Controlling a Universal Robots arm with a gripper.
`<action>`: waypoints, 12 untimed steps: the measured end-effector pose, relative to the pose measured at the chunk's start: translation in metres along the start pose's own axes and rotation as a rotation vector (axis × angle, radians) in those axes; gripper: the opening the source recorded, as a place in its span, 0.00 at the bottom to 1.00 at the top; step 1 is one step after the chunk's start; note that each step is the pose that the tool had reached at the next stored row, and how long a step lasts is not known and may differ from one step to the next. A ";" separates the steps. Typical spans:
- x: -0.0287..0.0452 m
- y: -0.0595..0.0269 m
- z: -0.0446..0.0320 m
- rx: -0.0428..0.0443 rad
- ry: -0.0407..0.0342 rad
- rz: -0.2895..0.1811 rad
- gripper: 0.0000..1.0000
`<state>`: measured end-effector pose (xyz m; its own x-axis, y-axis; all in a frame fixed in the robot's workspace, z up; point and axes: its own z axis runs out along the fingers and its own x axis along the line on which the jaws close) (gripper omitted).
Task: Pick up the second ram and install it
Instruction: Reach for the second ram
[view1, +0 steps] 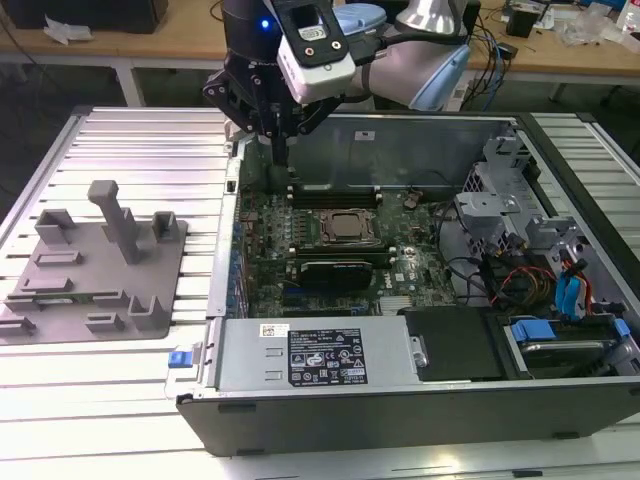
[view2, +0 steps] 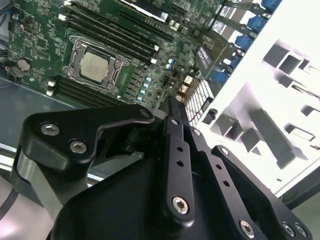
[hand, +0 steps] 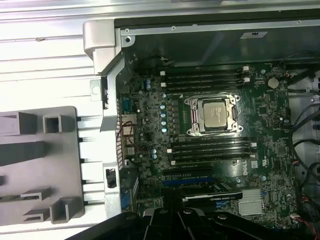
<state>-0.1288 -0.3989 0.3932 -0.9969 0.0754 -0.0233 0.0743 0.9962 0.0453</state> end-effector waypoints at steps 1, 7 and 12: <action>0.0049 -0.0004 -0.0001 0.0000 0.0000 0.000 0.08; 0.0224 -0.0016 -0.0005 -0.0005 0.0000 0.000 0.08; 0.0317 -0.0023 -0.0008 -0.0010 0.0000 0.000 0.08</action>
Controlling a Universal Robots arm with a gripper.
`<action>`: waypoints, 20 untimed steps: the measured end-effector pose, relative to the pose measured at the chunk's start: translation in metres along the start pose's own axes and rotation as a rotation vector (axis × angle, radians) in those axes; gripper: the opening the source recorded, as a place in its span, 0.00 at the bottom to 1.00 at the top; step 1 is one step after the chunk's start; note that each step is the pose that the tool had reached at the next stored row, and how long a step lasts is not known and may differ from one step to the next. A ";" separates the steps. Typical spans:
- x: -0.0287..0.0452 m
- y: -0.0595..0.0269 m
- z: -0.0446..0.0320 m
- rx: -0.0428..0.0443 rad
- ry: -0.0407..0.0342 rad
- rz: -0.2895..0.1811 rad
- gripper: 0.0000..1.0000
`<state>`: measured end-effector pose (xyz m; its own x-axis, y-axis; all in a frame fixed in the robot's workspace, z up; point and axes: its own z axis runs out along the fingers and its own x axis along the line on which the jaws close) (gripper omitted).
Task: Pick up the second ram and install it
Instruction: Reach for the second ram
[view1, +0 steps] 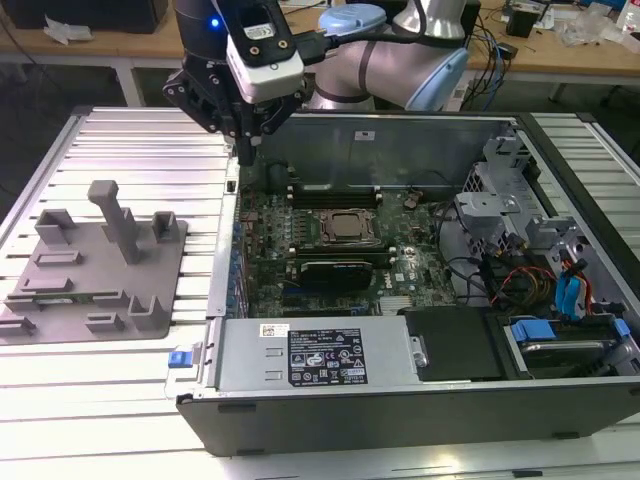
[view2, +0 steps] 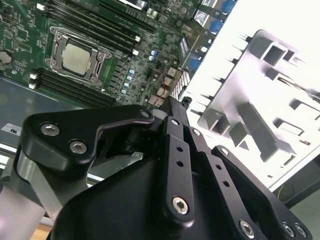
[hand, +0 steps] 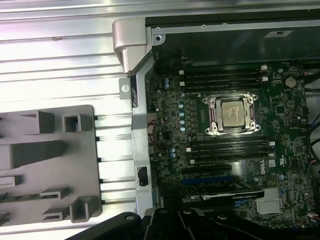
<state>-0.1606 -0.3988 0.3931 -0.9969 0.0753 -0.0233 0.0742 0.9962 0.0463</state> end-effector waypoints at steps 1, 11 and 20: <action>0.0014 -0.0001 -0.0001 0.0000 0.0000 0.000 0.08; 0.0170 -0.0013 -0.0003 0.0000 0.0000 0.000 0.08; 0.0469 -0.0036 0.0000 0.0000 -0.0003 0.000 0.08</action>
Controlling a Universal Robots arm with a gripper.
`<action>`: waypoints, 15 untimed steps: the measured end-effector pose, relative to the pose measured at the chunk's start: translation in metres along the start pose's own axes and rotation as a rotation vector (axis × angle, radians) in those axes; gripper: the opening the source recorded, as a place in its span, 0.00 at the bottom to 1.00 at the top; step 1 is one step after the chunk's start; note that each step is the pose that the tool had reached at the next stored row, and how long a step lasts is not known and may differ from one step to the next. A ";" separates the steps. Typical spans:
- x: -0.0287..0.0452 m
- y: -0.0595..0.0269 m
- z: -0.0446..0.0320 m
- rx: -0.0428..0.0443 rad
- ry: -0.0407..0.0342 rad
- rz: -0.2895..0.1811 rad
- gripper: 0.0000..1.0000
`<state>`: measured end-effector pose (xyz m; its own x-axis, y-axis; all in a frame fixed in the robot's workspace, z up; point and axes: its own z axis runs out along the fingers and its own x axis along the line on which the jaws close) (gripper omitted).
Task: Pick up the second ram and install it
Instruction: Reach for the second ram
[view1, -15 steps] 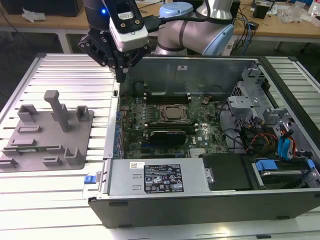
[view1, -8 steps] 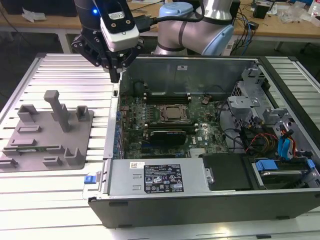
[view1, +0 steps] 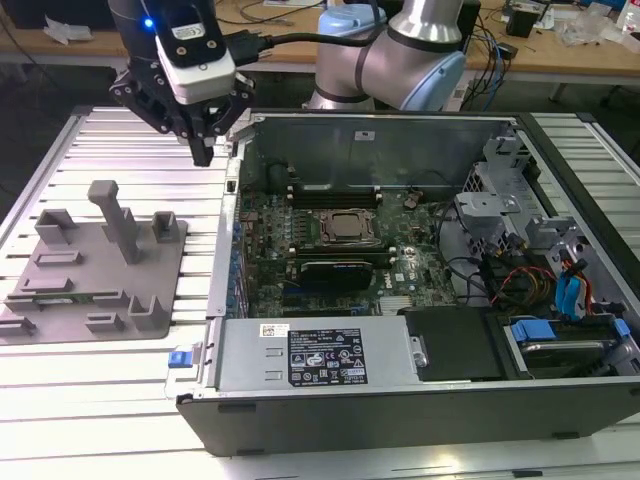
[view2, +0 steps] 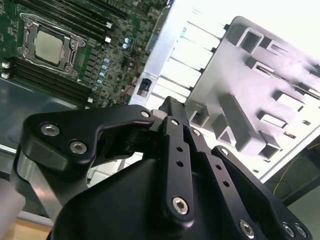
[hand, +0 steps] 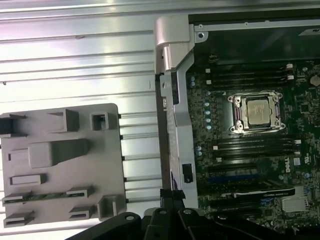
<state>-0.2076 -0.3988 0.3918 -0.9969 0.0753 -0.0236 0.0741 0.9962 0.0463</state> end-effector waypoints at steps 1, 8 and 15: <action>0.0014 -0.0001 0.0000 0.0000 0.0000 0.000 0.08; 0.0257 -0.0020 0.0012 -0.0002 -0.0003 0.000 0.08; 0.0527 -0.0044 0.0092 -0.0001 -0.0004 0.000 0.08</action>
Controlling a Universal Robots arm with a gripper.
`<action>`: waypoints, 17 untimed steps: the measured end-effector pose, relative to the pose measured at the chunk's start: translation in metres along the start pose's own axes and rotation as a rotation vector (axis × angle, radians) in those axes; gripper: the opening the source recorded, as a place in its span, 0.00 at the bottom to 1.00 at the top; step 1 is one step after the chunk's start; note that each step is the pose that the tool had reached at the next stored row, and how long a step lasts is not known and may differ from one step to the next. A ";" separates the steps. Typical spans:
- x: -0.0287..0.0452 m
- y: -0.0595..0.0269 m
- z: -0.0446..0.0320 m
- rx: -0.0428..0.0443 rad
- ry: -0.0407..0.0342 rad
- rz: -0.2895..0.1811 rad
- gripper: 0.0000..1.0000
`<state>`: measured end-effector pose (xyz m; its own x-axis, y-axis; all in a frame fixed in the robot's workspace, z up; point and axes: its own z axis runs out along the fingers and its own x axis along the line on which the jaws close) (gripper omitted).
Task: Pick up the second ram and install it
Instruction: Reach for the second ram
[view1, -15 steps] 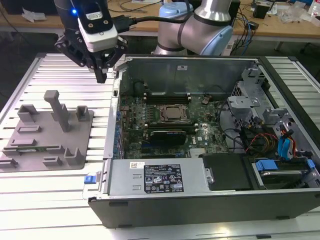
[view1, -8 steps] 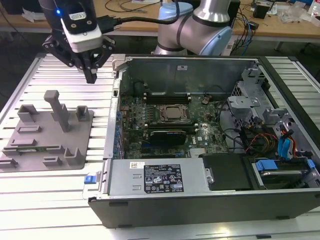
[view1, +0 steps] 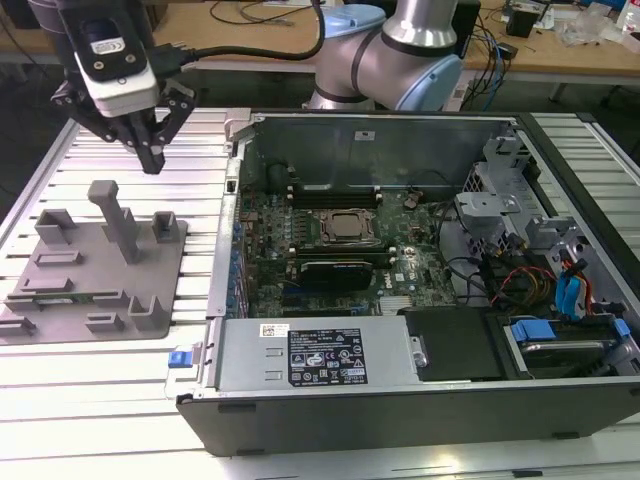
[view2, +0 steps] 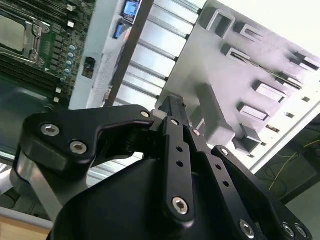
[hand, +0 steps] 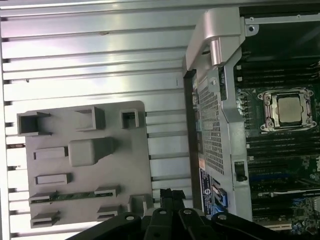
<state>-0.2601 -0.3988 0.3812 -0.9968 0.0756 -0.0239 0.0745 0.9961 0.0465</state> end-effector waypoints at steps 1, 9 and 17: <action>0.0037 -0.0004 0.0028 0.0004 0.0000 0.000 0.08; 0.0304 -0.0031 0.0173 0.0005 -0.0001 0.000 0.08; 0.0504 -0.0051 0.0286 0.0008 0.0000 0.000 0.08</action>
<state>-0.3100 -0.3988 0.3512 -0.9969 0.0755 -0.0240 0.0744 0.9962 0.0457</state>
